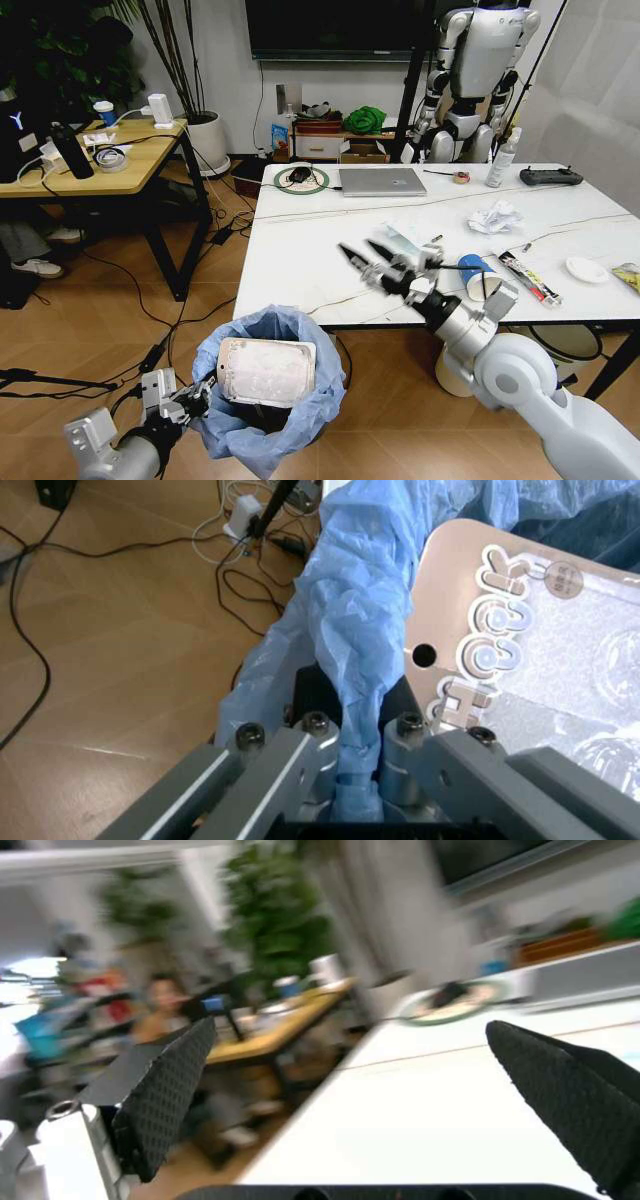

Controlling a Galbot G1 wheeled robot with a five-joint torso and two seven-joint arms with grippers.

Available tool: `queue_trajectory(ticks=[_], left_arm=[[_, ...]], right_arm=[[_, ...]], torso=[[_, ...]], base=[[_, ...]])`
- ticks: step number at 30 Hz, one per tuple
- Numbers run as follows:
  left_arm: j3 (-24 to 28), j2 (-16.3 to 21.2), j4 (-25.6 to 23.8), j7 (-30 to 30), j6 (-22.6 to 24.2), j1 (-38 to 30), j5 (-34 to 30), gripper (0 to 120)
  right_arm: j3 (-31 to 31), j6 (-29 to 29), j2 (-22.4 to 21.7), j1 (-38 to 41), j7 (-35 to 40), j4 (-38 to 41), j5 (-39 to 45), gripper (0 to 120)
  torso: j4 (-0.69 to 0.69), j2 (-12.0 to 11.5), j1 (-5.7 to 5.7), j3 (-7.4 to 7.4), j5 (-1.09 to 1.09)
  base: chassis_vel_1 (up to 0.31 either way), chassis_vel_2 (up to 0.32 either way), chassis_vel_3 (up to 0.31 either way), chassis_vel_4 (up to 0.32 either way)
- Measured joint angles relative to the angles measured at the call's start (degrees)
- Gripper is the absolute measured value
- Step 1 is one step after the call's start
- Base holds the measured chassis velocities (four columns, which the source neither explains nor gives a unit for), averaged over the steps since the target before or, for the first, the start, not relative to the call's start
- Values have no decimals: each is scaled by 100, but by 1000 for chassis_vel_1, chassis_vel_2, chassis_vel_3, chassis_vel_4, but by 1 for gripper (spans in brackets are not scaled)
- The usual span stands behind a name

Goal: Pick up the trash bin and place the trash from the table into it.

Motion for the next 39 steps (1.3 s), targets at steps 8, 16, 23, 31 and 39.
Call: queue_trajectory(ticks=[8,16,23,31,39], left_arm=[[62,-37,-1,21,-35,7,95,0],[11,-50,-41,48,-48,57,104,0],[45,24,-42,74,-37,50,95,0],[57,83,12,80,-28,13,20,0],[66,91,54,83,-23,-7,12,0]], right_arm=[[-30,-8,83,-25,973,-315,-704,100],[-177,-187,-95,630,939,-1304,-1212,100],[-378,-243,-247,1226,385,-2166,-1043,100],[-767,-306,-117,1929,263,-2763,-872,100],[-1430,-361,104,2711,211,-3352,-808,100]], torso=[[-1,0,0,0,0],[-1,0,0,0,-1],[0,0,0,0,0],[0,0,0,0,-1],[1,0,0,1,-1]], base=[[0,0,0,0],[0,0,0,0],[0,0,0,0],[0,0,0,0],[0,0,0,0]])
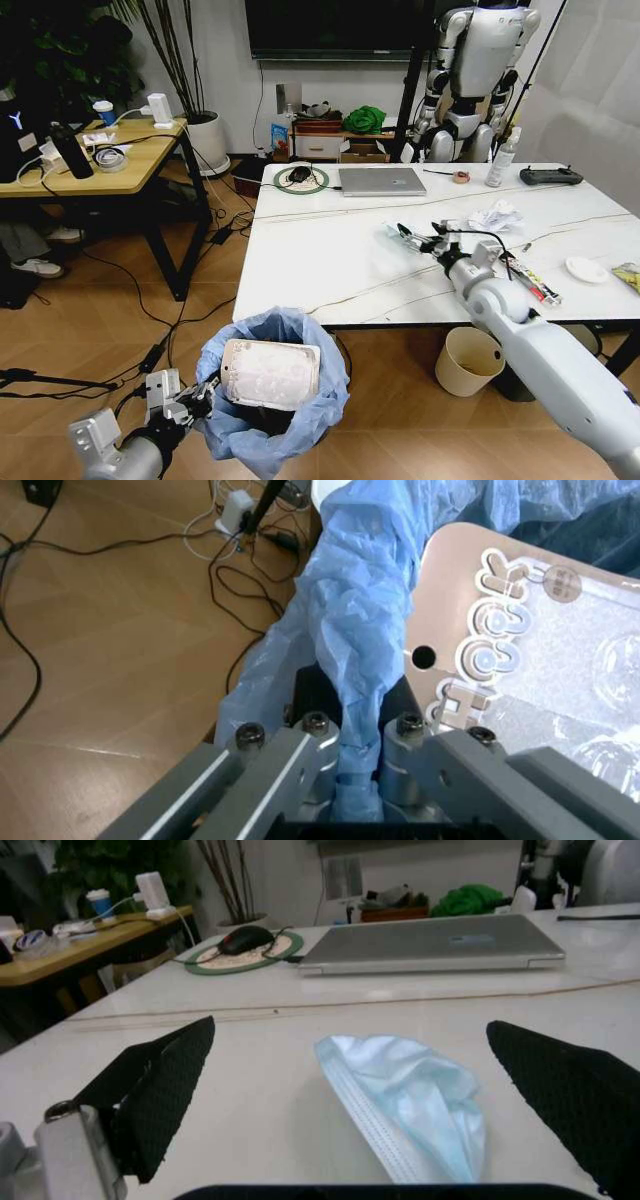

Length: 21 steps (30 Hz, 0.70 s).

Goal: Pick up the trash bin and place the trash from the table into it.

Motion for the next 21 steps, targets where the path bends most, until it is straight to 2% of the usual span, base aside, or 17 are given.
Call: queue_trajectory(ticks=[5,12,15,16,18,21], left_arm=[[-8,24,26,0,3,-2,-18,0],[-27,42,45,0,4,-12,-31,0],[-30,44,57,0,4,-18,-35,0],[-30,45,66,0,4,-21,-36,0],[-30,46,67,0,4,-23,-36,0],[-30,54,91,0,4,-46,-45,0]], right_arm=[[-333,2,122,327,-165,-464,-8,100],[-468,74,204,421,-462,-926,-141,100],[-468,109,243,438,-561,-1087,-146,95],[-468,125,250,448,-594,-1145,-146,89],[-467,128,252,452,-601,-1156,-146,89],[-459,150,265,485,-627,-1238,-144,74]], torso=[[0,0,0,-1,0],[-1,0,0,0,0],[-2,0,0,-1,1],[-1,0,0,-1,0],[-1,0,0,-1,1],[-1,0,0,-1,0]], base=[[0,0,0,0],[0,0,0,0],[0,0,0,0],[0,0,0,0],[0,0,0,0],[0,0,0,0]])
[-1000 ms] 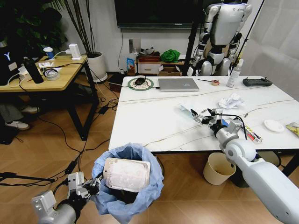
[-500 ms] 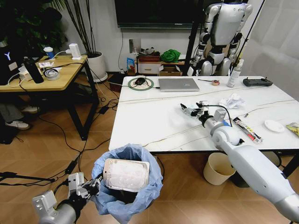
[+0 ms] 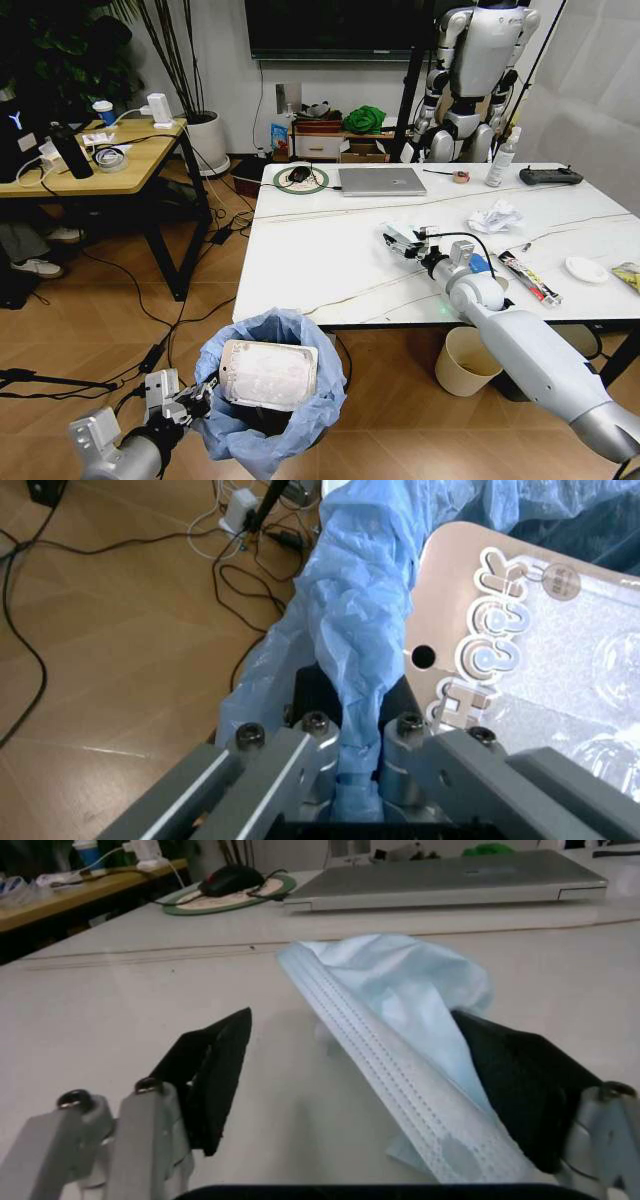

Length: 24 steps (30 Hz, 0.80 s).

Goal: Pick up the trash bin and place the trash from the table into it.

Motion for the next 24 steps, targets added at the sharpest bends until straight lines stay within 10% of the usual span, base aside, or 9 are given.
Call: queue_trajectory(ticks=[24], left_arm=[[-9,38,38,-12,-2,-48,-86,0]], right_arm=[[-38,97,35,34,-83,-108,-11,0]], torso=[[0,0,-1,0,0]], base=[[0,0,0,0]])
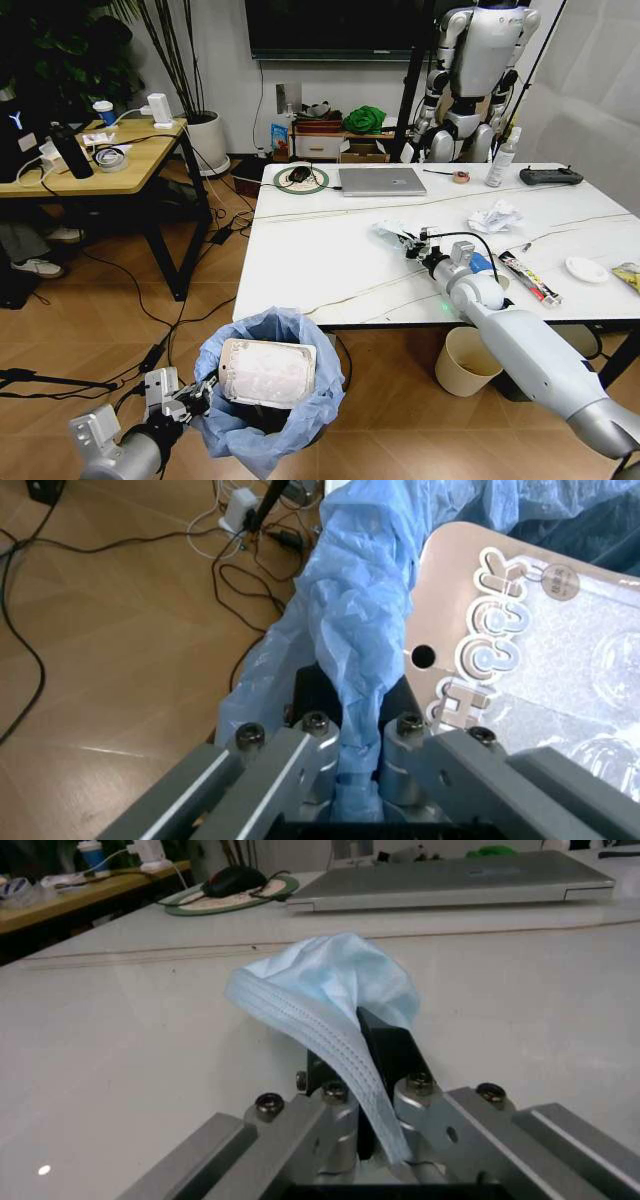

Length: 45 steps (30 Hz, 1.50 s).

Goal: Pick up the trash bin and place the trash from the table into it.

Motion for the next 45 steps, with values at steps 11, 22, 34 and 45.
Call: queue_trajectory(ticks=[11,22,34,45], left_arm=[[152,82,-121,-64,2,38,10,0],[581,360,-101,-38,20,-166,-20,0],[1044,797,176,-65,31,-861,-374,0],[966,835,211,-174,72,-1053,-713,0]], right_arm=[[238,164,-296,-144,-72,832,387,0],[643,453,-1206,-837,-28,3142,1139,0],[375,590,-2830,-1364,-302,5436,1732,0],[-879,271,-3083,-894,-380,6145,1781,0]], torso=[[1,0,0,0,1],[-2,1,0,-1,0],[-3,1,0,-1,0],[0,1,0,0,0]], base=[[0,0,0,0],[0,0,0,0],[0,0,0,0],[0,0,0,0]])
